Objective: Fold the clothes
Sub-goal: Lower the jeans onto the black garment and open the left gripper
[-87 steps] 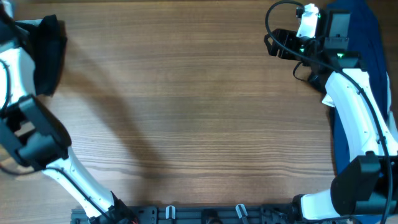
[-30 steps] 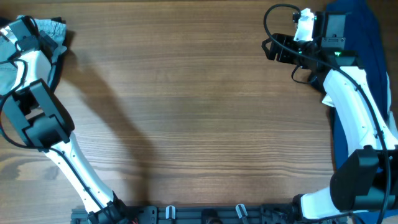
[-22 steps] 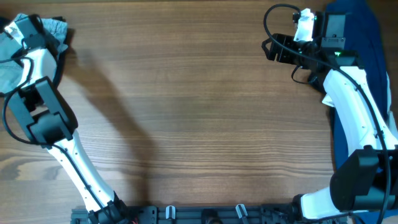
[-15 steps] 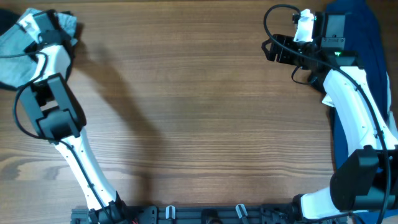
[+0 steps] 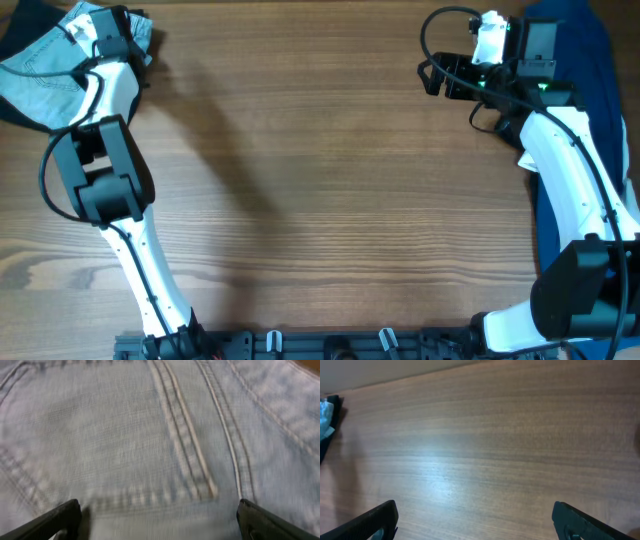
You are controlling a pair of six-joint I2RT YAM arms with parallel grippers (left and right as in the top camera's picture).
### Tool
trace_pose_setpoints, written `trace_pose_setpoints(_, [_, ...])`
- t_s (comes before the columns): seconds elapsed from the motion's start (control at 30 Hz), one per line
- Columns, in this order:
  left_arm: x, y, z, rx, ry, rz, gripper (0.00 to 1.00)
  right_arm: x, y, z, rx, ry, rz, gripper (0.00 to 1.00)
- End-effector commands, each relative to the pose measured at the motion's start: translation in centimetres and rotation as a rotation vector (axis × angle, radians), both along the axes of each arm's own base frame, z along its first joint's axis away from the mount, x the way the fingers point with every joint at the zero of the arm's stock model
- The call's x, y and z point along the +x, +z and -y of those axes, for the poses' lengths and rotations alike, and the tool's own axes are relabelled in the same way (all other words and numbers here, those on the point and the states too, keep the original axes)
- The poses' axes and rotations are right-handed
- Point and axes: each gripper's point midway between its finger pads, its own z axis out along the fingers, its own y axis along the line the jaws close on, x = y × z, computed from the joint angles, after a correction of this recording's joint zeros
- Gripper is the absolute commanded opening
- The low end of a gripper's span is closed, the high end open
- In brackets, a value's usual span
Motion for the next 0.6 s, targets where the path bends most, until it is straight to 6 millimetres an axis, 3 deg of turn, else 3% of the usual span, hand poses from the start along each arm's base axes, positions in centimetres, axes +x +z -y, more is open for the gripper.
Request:
trace_pose_setpoints(0.0, [-1.4,-0.3,4.3,-0.03,-0.18,-0.154,0.94,0.5,1.9,-0.6,-0.006,0.04,0.07,0.99])
trace_pose_setpoints(0.07, [-1.6,3.1,4.5,-0.013,-0.195,-0.127,0.82,0.6,2.2,-0.6,-0.005,0.039,0.083,1.0])
trace_pose_setpoints(0.1, [-1.6,5.0,4.7,-0.01,-0.2,-0.102,0.66,0.6,2.2,-0.6,-0.005,0.039,0.083,0.99])
trace_pose_setpoints(0.13, [-1.6,6.8,5.2,-0.019,-0.216,-0.073,0.25,0.6,2.2,-0.6,-0.004,0.039,0.081,0.99])
trace_pose_setpoints(0.17, [-1.4,8.1,5.7,-0.036,-0.239,-0.042,0.06,0.6,2.1,-0.6,-0.005,0.039,0.08,0.99])
trace_pose_setpoints(0.27, [-1.0,9.2,6.5,-0.065,-0.275,-0.005,0.04,0.6,2.1,-0.6,-0.005,0.039,0.081,0.99])
trace_pose_setpoints(0.3, [-0.9,9.2,6.5,-0.07,-0.279,-0.001,0.18,0.6,2.2,-0.6,-0.006,0.039,0.082,1.0])
trace_pose_setpoints(0.37, [-1.0,8.8,6.9,-0.088,-0.293,-0.009,0.92,0.6,2.2,-0.6,-0.005,0.039,0.081,1.0])
trace_pose_setpoints(0.4, [-1.1,8.7,7.0,-0.095,-0.297,-0.017,1.0,0.6,2.2,-0.6,-0.005,0.039,0.081,1.0])
trace_pose_setpoints(0.57, [-1.7,8.2,7.2,-0.107,-0.297,-0.048,1.0,0.6,2.1,-0.6,-0.005,0.038,0.079,0.99])
